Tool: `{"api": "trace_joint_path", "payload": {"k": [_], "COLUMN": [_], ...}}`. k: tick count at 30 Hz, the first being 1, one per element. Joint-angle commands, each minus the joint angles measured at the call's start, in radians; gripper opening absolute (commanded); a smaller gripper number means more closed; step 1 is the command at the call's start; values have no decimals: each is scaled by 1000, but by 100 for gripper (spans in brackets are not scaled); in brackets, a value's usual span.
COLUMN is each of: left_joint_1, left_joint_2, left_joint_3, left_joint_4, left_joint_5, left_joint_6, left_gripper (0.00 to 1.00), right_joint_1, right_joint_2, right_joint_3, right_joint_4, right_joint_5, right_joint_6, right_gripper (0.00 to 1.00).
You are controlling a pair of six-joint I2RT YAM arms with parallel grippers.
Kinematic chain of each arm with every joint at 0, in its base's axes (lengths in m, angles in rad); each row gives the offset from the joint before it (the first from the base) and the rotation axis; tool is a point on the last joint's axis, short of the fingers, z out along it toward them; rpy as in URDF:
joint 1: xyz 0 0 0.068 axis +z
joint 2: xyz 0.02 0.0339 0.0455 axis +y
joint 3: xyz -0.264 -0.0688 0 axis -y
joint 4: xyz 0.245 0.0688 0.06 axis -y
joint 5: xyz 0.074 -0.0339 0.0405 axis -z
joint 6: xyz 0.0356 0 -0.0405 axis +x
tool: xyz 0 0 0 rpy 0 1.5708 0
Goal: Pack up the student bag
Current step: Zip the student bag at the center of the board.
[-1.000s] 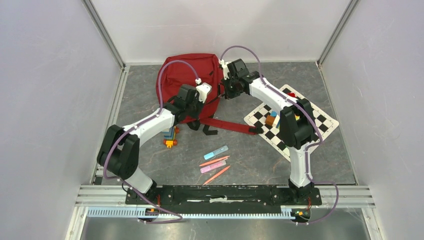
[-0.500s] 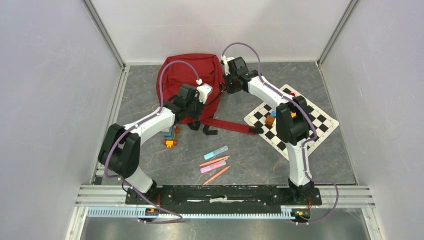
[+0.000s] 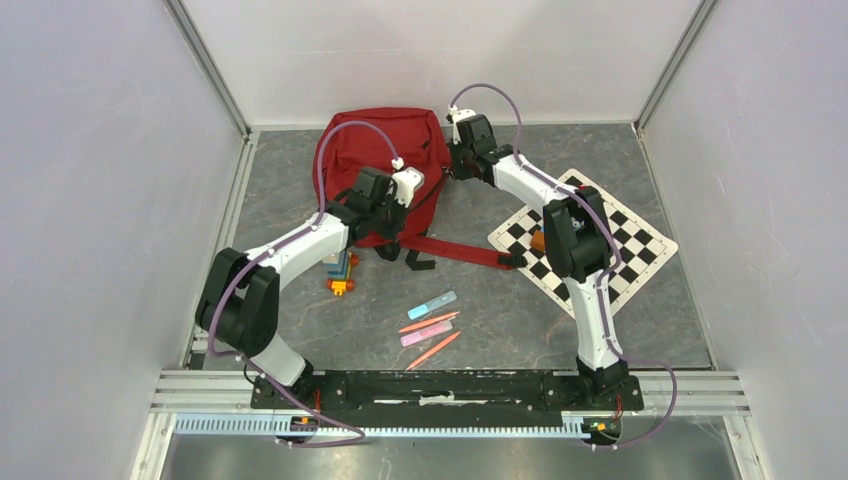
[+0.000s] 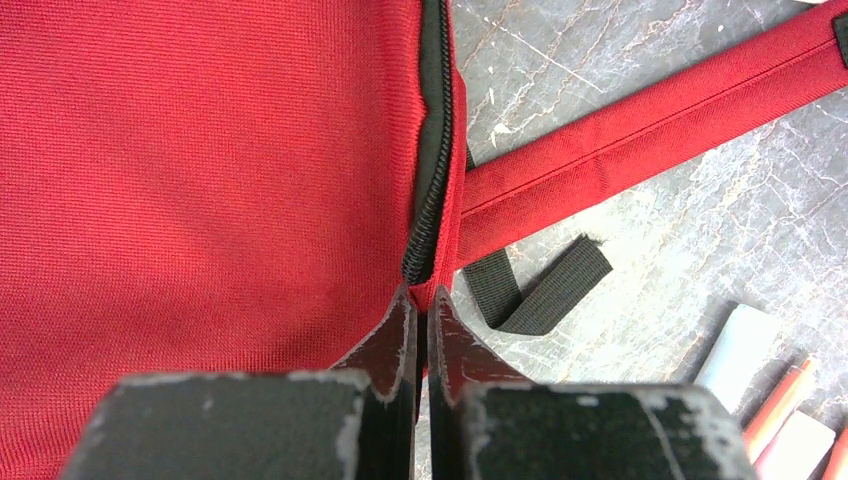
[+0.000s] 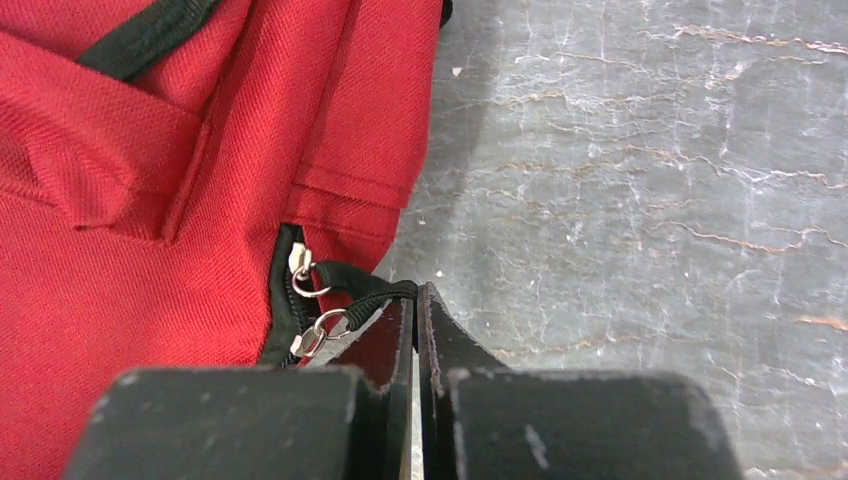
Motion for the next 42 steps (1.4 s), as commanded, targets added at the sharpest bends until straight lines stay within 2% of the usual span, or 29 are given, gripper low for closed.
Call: {"api": "trace_joint_path", "payload": {"k": [1, 7, 10, 11, 13, 16, 17, 19, 24, 28, 32, 39, 42], "left_joint_1": [-2, -1, 0, 1, 3, 15, 19, 42, 167, 313, 406, 440, 441], "left_joint_2": [-53, -68, -56, -51, -39, -6, 7, 43, 129, 168, 195, 237, 241], "left_joint_3": [26, 78, 150, 174, 234, 344, 388, 460, 570, 570, 549, 507, 462], "left_joint_4": [-145, -166, -197, -202, -214, -245, -260, -291, -364, -372, -376, -418, -412], "left_joint_5": [54, 53, 48, 36, 19, -16, -34, -77, -85, -27, -23, -99, -95], "left_joint_6": [24, -16, -18, -21, -25, -46, -60, -95, -233, -371, -423, -407, -402], "left_gripper": [2, 4, 33, 43, 61, 82, 88, 99, 100, 100, 100, 100, 100], "right_joint_1": [-72, -80, -83, -84, -86, -86, -86, -86, -85, -78, -50, -6, 9], "right_joint_2": [38, 27, -10, -23, -55, -117, -134, -169, -231, -258, -257, -199, -176], "right_joint_3": [57, 46, -6, -24, -56, -117, -135, -181, -266, -307, -339, -327, -306], "right_joint_4": [128, 137, 159, 159, 159, 159, 156, 151, 153, 191, 233, 265, 265], "right_joint_5": [50, 5, -46, -65, -88, -135, -146, -181, -262, -354, -430, -522, -542], "right_joint_6": [52, 51, 28, 23, 10, -1, -2, 13, 110, 249, 354, 422, 424], "right_gripper": [0, 0, 3, 10, 32, 63, 70, 75, 75, 75, 75, 74, 65]}}
